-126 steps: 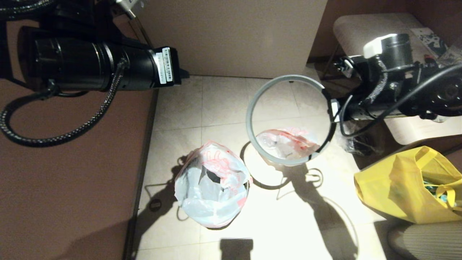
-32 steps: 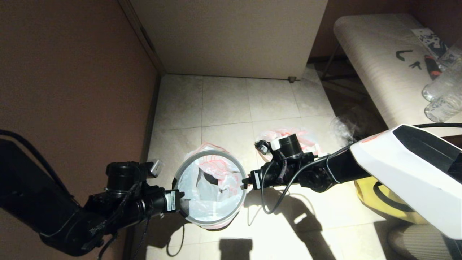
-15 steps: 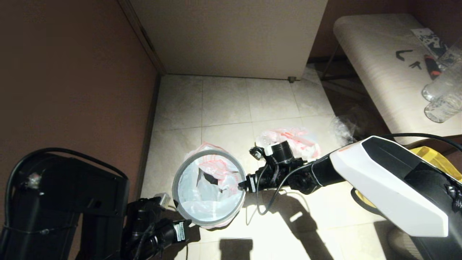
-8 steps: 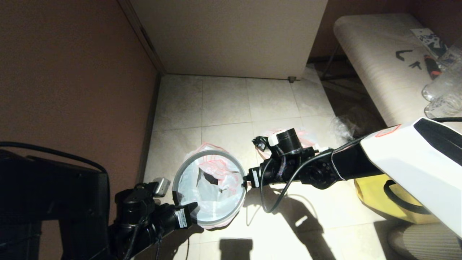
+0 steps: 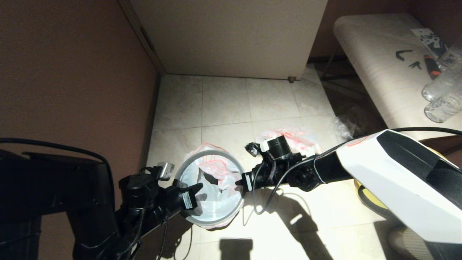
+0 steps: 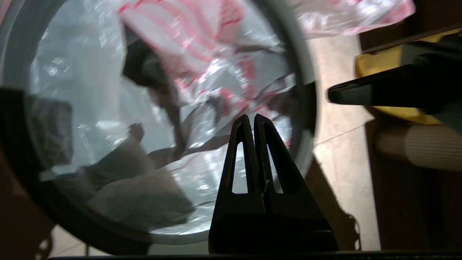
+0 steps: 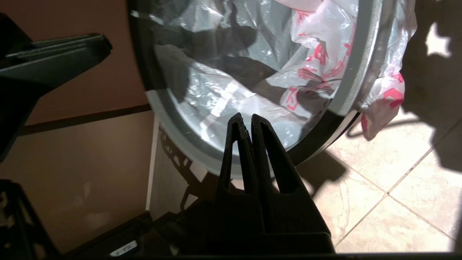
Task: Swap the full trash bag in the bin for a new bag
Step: Place the trash can ring on the trash can
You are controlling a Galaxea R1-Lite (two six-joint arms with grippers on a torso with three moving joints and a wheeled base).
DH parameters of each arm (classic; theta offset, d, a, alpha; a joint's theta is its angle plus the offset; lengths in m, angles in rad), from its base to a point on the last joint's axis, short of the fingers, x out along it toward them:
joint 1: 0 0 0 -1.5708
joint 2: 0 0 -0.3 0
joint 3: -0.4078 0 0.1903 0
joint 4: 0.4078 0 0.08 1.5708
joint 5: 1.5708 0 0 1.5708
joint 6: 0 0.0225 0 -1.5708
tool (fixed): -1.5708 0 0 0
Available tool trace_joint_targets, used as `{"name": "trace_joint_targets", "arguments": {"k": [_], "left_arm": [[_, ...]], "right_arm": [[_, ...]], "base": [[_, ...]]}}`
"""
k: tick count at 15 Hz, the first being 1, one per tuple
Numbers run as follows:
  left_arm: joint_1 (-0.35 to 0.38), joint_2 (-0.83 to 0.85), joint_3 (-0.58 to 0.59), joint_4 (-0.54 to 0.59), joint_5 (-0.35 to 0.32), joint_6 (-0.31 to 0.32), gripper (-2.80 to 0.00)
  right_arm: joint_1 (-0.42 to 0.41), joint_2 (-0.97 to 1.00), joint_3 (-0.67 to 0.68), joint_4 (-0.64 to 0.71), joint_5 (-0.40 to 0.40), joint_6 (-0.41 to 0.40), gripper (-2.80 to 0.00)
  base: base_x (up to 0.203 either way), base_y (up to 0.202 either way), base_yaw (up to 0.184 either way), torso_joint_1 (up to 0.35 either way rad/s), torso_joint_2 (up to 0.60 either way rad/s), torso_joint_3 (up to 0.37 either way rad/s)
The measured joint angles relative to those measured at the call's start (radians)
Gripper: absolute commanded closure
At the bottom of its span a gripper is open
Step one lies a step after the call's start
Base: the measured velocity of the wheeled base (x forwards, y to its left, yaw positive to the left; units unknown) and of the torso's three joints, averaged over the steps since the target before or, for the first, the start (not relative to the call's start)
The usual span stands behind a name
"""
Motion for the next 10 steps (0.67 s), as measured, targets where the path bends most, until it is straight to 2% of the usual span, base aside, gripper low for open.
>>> {"name": "trace_joint_targets", "arguments": {"k": [3, 5, 10], "left_arm": [[0.073, 0.093, -0.022, 0.000, -0.008, 0.009, 0.00], [0.075, 0.136, 0.018, 0.000, 0.014, 0.028, 0.00], [0.008, 0.244, 0.097, -0.004, 0.202, 0.038, 0.00]], "right_arm": [[-0.013, 0.071, -0.043, -0.008, 0.005, -0.016, 0.00], [-0.028, 0.099, -0.055, -0.010, 0.011, -0.019, 0.00], [-0.050, 0.140, -0.081, -0.014, 0.044, -0.042, 0.00]], "base": [[0.000, 0.000, 0.000, 0.000, 0.00, 0.000], [0.000, 0.000, 0.000, 0.000, 0.00, 0.000], [0.000, 0.000, 0.000, 0.000, 0.00, 0.000]]}}
